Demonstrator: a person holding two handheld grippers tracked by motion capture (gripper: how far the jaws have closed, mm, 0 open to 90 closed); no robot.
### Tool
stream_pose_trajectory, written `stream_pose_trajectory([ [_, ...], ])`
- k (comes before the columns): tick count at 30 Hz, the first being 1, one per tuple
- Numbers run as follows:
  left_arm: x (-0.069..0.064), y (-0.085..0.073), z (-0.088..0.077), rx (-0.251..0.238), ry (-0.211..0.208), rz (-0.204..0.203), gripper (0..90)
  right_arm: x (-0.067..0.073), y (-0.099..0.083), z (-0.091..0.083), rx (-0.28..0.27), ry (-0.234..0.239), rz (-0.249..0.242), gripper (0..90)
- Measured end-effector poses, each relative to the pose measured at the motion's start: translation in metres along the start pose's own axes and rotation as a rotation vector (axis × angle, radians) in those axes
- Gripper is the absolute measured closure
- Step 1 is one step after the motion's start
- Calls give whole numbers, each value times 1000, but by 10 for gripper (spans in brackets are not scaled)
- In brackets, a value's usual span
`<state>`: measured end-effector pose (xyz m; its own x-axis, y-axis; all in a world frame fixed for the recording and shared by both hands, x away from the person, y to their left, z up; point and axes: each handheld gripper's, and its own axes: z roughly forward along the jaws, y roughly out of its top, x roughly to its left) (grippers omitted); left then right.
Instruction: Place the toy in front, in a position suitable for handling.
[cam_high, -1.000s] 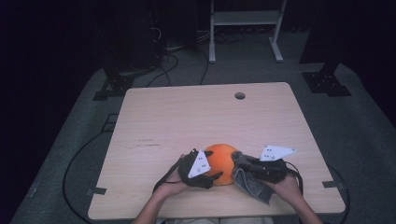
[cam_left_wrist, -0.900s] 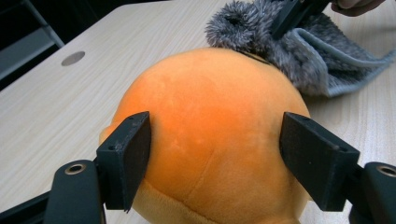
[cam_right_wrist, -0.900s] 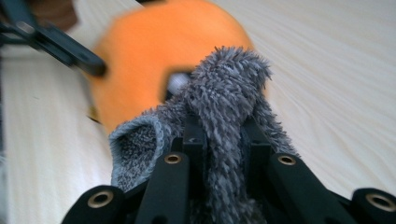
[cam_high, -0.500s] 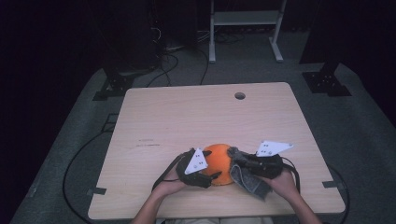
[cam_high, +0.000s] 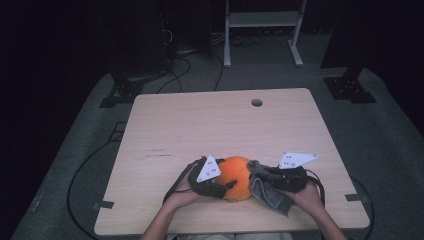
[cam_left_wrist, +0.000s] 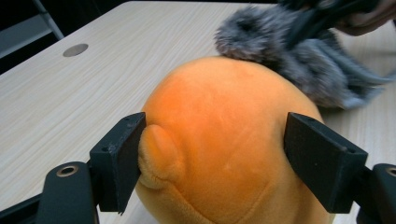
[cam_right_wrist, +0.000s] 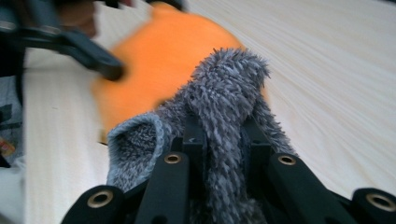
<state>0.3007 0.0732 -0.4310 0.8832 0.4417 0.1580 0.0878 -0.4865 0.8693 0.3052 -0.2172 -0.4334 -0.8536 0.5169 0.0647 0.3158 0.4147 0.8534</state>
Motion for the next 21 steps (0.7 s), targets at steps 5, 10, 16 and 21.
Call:
stream_pose_trajectory([
  [5,-4,-1,0,0,-19,33,226,-16,-8,-5,30,-30,68,756],
  [10,-9,1,1,-1,-51,78,234,1,14,-9,-73,56,37,757],
  [16,-13,1,0,7,-69,117,233,11,24,5,-52,47,-3,759],
  [21,-11,-1,-1,5,-73,109,233,-1,13,1,-38,24,38,759],
])
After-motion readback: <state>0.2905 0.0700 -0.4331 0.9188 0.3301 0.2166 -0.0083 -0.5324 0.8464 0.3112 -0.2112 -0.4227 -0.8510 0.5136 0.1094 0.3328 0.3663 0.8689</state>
